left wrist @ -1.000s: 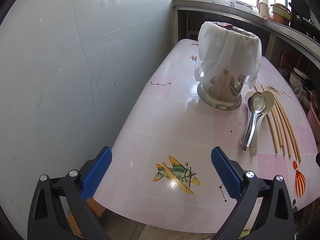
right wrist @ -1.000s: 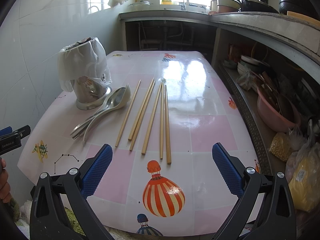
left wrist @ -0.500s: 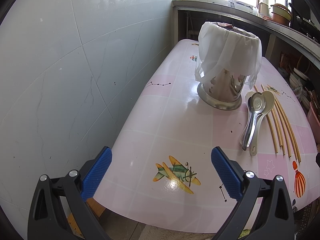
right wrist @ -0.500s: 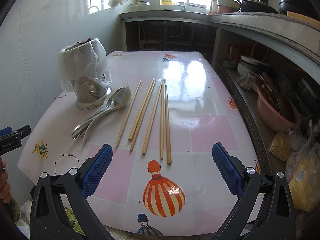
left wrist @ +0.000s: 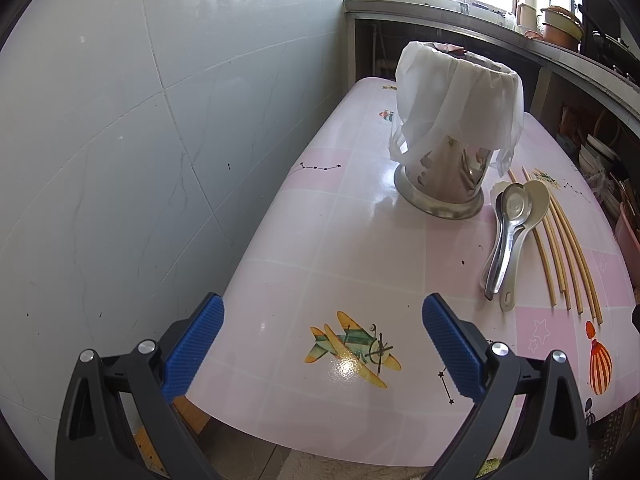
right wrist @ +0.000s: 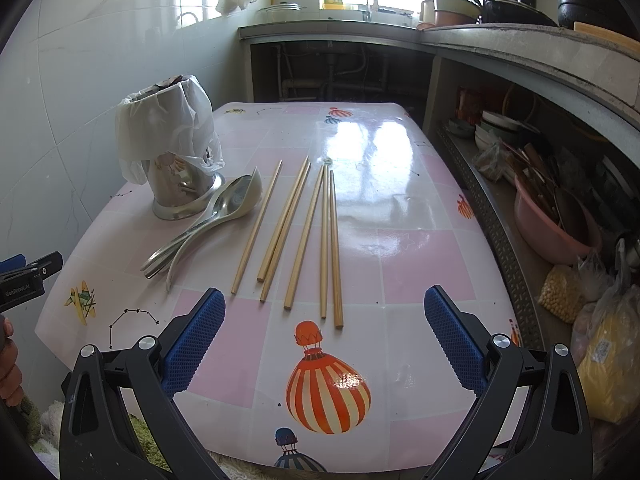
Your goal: Organize utensils
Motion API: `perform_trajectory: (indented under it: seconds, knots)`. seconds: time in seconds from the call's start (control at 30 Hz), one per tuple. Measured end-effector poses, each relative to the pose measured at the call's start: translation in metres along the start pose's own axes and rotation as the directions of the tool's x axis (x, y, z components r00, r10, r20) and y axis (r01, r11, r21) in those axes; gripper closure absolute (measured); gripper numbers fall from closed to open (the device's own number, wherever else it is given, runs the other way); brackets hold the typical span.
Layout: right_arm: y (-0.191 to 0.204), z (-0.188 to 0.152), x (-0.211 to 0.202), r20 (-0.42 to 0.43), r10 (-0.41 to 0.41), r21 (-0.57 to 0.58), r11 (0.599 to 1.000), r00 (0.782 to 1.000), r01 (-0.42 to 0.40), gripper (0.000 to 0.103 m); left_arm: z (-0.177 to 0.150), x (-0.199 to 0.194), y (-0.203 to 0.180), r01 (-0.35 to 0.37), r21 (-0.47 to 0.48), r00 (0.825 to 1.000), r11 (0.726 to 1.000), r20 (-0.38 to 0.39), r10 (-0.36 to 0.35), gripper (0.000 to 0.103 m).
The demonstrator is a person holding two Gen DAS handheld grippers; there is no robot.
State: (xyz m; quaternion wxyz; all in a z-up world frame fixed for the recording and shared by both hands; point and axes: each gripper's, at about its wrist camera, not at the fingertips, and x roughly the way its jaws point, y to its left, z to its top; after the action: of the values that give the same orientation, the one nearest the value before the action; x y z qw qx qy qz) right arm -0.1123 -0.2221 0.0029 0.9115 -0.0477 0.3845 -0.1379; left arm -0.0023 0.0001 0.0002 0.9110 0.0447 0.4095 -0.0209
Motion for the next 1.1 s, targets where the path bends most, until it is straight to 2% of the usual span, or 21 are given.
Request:
perform_trajectory:
  seconds: [0.77, 0.97, 1.1]
  knots:
    - [0.003, 0.003, 0.009, -0.014, 0.010, -0.003, 1.000, 1.000, -0.010, 0.008, -0.001, 0.001, -0.001, -0.003, 0.009, 1.000, 1.000, -0.001, 0.003, 0.006]
    - [0.007, 0.008, 0.023, -0.033, 0.042, -0.029, 0.999, 0.999, -0.043, 0.008, 0.001, 0.008, -0.006, 0.011, 0.036, 1.000, 0.999, -0.014, -0.011, 0.006]
    - [0.016, 0.016, 0.027, -0.004, 0.063, -0.077, 0.995, 0.998, -0.063, 0.008, 0.005, 0.015, -0.011, 0.030, 0.062, 0.999, 0.998, -0.019, -0.028, 0.006]
